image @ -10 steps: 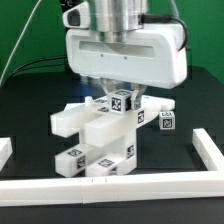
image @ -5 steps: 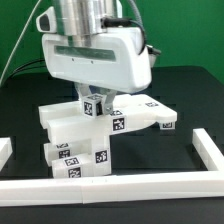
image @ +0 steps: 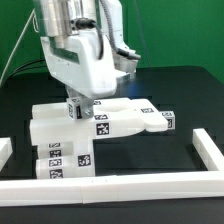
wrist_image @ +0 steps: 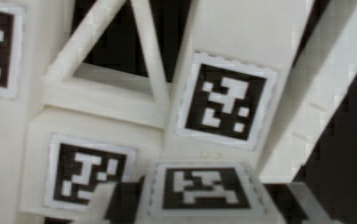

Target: Assemble chair

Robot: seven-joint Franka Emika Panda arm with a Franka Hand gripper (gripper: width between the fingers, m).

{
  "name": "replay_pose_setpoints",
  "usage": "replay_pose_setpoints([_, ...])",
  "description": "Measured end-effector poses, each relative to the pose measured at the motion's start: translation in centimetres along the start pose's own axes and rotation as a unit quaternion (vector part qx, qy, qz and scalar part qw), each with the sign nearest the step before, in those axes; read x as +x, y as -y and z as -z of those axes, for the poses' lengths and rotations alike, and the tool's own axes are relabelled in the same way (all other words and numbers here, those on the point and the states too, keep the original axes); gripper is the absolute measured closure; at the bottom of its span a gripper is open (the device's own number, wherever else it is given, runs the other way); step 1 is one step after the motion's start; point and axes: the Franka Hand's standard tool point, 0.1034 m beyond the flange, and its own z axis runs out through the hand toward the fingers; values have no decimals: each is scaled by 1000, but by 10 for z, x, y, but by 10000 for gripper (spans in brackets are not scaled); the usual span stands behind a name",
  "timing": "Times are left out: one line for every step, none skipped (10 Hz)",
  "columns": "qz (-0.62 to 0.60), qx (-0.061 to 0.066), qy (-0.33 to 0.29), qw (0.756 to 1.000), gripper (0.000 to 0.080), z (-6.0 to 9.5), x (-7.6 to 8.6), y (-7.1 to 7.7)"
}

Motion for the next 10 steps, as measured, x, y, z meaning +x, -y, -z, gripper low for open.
replay_pose_setpoints([-13,1,-3,1000,533,0,5,0])
replay_pose_setpoints([-51,3,-5,999,533,0,9,2])
replay_pose_setpoints([-78,6,-4,997,533,0,10,3])
replay_pose_setpoints([-167,14,2,986,533,0,8,3])
replay_pose_setpoints([-210,19,2,977,533,0,8,3])
replay_pose_setpoints([-179,19,0,984,510,0,8,3])
replay_pose_setpoints([-173,18,0,985,510,-1,8,3])
replay_pose_setpoints([-161,17,0,987,326,-1,8,3])
replay_pose_setpoints([-101,13,1,995,326,-1,8,2])
replay_pose_setpoints([-6,7,10,1000,187,0,7,1])
